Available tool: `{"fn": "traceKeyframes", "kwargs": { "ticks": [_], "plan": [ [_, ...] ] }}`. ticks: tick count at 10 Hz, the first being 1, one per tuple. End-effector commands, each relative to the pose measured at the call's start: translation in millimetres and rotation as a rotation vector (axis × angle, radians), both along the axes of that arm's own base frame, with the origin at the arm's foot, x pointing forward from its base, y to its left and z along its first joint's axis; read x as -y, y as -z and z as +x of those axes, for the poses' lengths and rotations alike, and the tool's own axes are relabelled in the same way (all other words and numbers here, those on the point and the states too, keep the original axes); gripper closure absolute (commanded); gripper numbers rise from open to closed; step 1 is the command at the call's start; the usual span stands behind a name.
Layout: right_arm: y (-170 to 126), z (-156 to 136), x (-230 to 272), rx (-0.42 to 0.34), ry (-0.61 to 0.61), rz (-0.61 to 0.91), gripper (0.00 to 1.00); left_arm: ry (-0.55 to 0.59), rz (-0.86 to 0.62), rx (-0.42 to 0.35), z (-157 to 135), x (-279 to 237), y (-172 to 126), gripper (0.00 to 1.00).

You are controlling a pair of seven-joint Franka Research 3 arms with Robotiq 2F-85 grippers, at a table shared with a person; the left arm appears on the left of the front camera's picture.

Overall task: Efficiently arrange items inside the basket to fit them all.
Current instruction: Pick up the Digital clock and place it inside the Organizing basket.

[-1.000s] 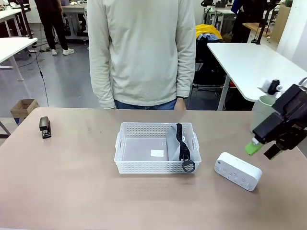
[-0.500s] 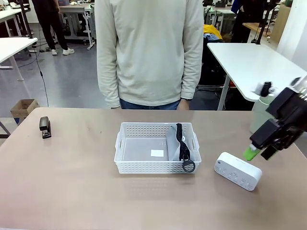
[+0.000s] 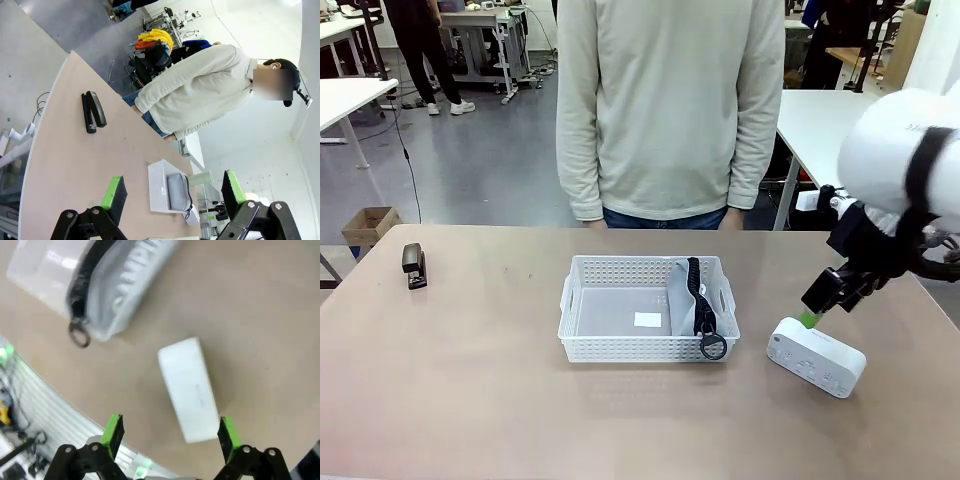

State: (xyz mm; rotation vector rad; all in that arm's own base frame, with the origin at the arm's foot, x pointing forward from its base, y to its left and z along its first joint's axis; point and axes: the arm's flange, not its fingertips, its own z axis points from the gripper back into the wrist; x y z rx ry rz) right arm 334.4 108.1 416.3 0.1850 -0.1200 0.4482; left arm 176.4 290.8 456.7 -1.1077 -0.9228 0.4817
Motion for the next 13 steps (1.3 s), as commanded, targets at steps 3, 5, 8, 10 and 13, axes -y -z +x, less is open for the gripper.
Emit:
{"fn": "traceKeyframes", "kwargs": {
  "ticks": [3,5,8,10,13],
  "plan": [
    [73,-12,14,0.048,0.327,-0.044,0.0,0.002,0.01,0.034,0,-1,0,0.0],
    [76,-13,15,0.028,0.316,-0.034,0.0,0.002,0.01,0.034,0,-1,0,0.0],
    [76,-14,17,0.0,0.298,-0.021,0.0,0.002,0.01,0.034,0,-1,0,0.0],
    [75,-17,14,-0.015,0.281,-0.016,0.0,0.002,0.01,0.034,0,-1,0,0.0],
    [76,-31,5,0.04,-0.068,-0.042,0.0,0.002,0.01,0.034,0,-1,0,0.0]
  ]
}}
